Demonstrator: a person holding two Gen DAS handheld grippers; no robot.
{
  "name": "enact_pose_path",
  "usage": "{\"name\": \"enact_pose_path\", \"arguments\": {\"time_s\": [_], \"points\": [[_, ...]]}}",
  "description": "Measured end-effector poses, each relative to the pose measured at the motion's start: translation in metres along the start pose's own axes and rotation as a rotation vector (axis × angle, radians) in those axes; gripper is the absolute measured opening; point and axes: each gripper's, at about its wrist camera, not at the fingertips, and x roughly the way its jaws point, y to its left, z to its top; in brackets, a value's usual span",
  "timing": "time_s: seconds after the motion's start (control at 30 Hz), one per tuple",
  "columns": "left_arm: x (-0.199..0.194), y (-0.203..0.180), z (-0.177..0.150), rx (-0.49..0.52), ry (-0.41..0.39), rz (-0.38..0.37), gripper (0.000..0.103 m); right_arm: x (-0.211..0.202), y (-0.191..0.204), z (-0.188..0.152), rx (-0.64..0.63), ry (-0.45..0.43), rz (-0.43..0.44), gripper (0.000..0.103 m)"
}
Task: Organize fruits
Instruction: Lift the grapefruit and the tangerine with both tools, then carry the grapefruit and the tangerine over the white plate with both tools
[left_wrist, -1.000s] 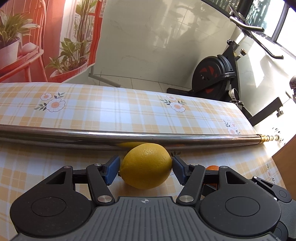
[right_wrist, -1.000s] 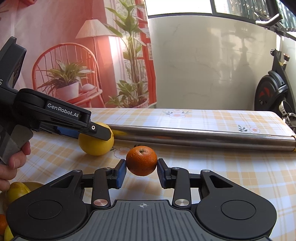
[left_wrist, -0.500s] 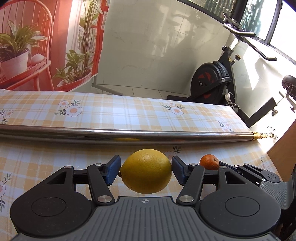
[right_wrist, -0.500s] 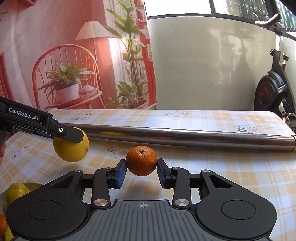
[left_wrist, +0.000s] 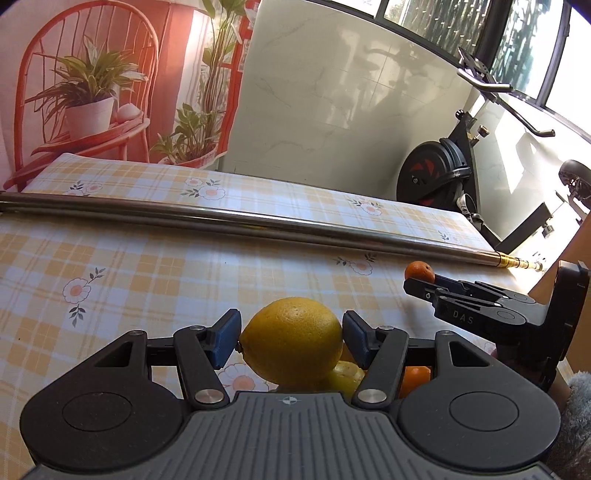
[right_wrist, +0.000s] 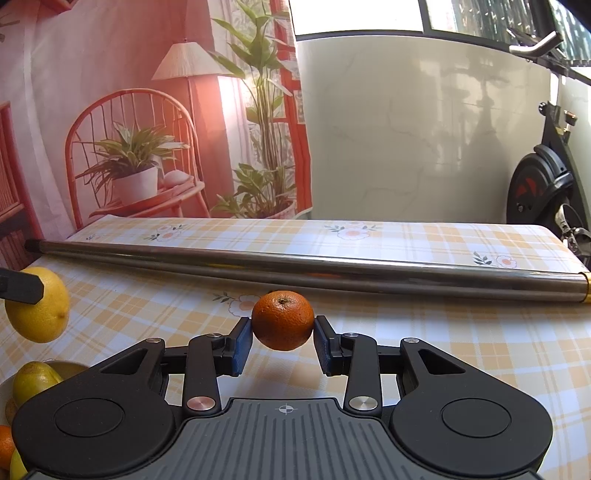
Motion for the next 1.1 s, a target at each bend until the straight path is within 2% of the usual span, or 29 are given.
{"name": "enact_pose_path", "arguments": {"time_s": [0.1, 0.17, 0.2, 0.3, 0.47, 0.83, 1.1], "points": [[-0.013, 0.006, -0.006, -0.015, -0.009, 0.003, 0.058, 0.000, 0.001, 0.000, -0.003, 0.003, 0.000, 0.033], [-0.021, 0.010, -0.007, -0.029, -0.026, -0.012, 0.048, 0.000, 0.001, 0.000, -0.004, 0.005, -0.004, 0.033], [-0.022, 0.009, -0.007, -0.024, -0.029, -0.015, 0.047, 0.000, 0.001, 0.000, -0.004, 0.005, -0.008, 0.033], [-0.017, 0.007, -0.007, 0.011, -0.039, -0.006, 0.049, 0.000, 0.001, 0.000, 0.006, 0.013, -0.019, 0.033], [-0.014, 0.012, -0.006, -0.043, -0.018, -0.015, 0.049, 0.004, 0.005, 0.001, -0.021, 0.036, -0.026, 0.033], [-0.026, 0.013, -0.020, -0.039, 0.012, -0.022, 0.054, -0.015, 0.005, -0.011, -0.010, 0.060, -0.028, 0.033], [-0.025, 0.011, -0.030, -0.004, 0.079, -0.080, 0.054, -0.040, 0.013, -0.019, -0.012, 0.067, -0.015, 0.033]]}}
